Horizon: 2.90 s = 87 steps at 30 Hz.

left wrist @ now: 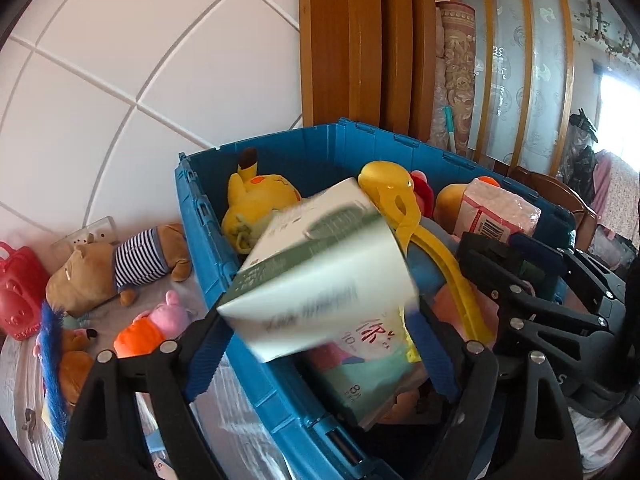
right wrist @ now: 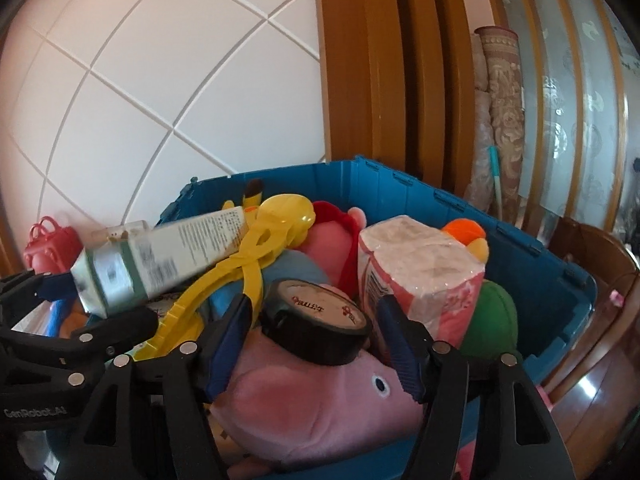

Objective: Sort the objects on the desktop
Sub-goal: 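Carry the box and tape roll into the blue crate with both tools, then withdraw both open tools from the crate back over the table, then grasp the blue feather duster with left tool while right tool grasps the brown teddy bear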

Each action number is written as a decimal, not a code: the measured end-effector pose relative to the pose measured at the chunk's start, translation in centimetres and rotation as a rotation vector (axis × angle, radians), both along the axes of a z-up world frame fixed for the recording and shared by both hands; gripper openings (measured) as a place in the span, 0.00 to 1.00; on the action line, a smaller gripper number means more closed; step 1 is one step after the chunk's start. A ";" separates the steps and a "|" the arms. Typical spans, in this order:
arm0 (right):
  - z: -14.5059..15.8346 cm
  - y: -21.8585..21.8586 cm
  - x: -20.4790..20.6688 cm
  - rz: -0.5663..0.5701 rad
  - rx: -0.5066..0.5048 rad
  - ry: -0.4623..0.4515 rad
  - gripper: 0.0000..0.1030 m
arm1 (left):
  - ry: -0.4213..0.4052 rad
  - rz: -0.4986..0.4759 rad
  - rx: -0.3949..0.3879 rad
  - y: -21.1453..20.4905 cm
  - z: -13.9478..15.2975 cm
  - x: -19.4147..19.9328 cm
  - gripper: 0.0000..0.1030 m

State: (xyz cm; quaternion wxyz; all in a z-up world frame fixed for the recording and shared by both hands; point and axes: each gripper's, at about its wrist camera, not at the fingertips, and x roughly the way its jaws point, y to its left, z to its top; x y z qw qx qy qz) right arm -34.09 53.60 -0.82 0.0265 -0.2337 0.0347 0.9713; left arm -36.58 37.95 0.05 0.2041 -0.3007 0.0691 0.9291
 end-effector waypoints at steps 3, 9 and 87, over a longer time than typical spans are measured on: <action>0.2 -0.3 0.3 0.000 0.004 0.006 0.69 | 0.004 0.005 0.003 -0.3 0.0 0.0 0.87; 1.0 -0.6 1.5 -0.008 0.003 0.033 0.82 | 0.023 0.011 0.019 -1.3 0.5 0.7 0.92; -16.2 -46.0 -13.0 0.381 -0.033 -0.383 0.84 | -0.366 0.472 -0.044 -51.1 -20.2 -8.9 0.80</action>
